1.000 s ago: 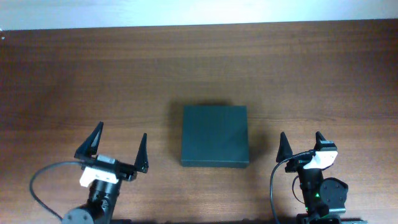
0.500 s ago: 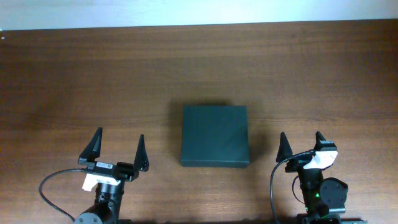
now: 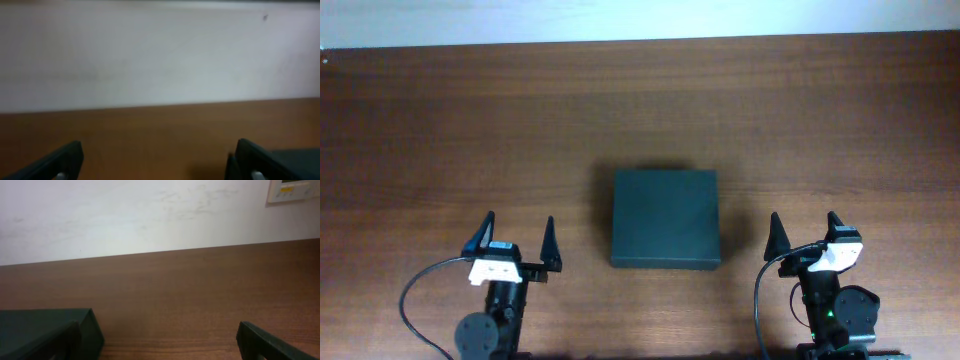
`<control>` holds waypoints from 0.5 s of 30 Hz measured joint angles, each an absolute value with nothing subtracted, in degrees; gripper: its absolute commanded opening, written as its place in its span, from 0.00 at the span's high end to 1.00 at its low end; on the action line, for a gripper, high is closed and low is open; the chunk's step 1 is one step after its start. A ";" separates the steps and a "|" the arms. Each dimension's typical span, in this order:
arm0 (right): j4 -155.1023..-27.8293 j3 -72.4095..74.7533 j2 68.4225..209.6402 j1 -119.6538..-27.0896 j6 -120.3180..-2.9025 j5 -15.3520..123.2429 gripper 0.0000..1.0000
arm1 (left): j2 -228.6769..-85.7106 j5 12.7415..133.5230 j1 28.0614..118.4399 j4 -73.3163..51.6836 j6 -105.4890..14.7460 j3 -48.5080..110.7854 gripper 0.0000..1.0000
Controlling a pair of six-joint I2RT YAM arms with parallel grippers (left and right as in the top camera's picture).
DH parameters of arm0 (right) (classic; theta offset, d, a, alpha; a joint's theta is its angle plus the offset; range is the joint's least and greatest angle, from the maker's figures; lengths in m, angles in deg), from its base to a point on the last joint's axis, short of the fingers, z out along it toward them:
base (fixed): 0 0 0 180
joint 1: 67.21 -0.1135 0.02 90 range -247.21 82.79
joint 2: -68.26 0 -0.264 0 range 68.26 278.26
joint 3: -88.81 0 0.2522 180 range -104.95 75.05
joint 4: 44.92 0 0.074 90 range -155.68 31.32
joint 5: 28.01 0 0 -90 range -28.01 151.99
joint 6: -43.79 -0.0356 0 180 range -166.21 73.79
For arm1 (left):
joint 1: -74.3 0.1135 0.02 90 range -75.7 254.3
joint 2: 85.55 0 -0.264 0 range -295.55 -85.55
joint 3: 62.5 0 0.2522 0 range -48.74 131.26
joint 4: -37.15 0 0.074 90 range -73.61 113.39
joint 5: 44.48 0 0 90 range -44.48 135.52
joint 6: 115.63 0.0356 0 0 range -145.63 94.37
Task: Pack container
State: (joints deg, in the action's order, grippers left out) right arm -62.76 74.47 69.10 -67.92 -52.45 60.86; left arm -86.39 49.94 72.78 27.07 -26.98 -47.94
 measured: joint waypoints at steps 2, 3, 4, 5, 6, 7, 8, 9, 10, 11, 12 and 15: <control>-62.76 74.47 69.10 -67.92 -52.45 60.86 0.01 | -86.37 49.57 72.78 23.40 -26.98 -48.01 0.01; -62.76 74.47 69.10 -67.92 -52.45 60.86 0.01 | -86.39 49.50 72.78 21.83 -26.96 -48.01 0.01; -62.76 74.47 69.10 -67.92 -52.45 60.86 0.01 | -86.39 49.48 72.78 20.17 -26.98 -48.05 0.01; -62.76 74.47 69.10 -67.92 -52.43 60.86 0.01 | -86.41 49.40 72.78 19.42 -26.96 -48.09 0.01; -62.76 74.47 69.10 -67.92 -52.43 60.86 0.01 | -86.43 49.31 72.78 19.42 -26.94 -48.09 0.01; -62.78 74.47 69.10 -67.92 -52.43 60.86 0.01 | -86.37 49.24 72.78 19.38 -26.89 -48.09 0.01; -62.76 74.47 69.10 -67.92 -52.45 60.86 0.01 | -86.37 49.09 72.78 19.38 -26.76 -48.09 0.01; -62.78 74.47 69.10 -67.92 -52.43 60.86 0.01 | -86.37 49.05 72.78 19.36 -26.74 -48.09 0.01; -62.78 74.47 69.10 -67.92 -52.43 60.86 0.01 | -86.37 49.05 72.78 19.36 -26.74 -48.09 0.01; -62.76 74.47 69.10 -67.92 -52.45 60.86 0.01 | -86.37 49.05 72.78 19.34 -26.74 -48.09 0.01; -62.78 74.47 69.10 -67.92 -52.45 60.86 0.01 | -86.37 49.02 72.78 19.34 -26.72 -48.09 0.01; -62.78 74.47 69.10 -67.92 -52.45 60.86 0.01 | -86.37 48.87 72.78 19.34 -26.72 -48.09 0.01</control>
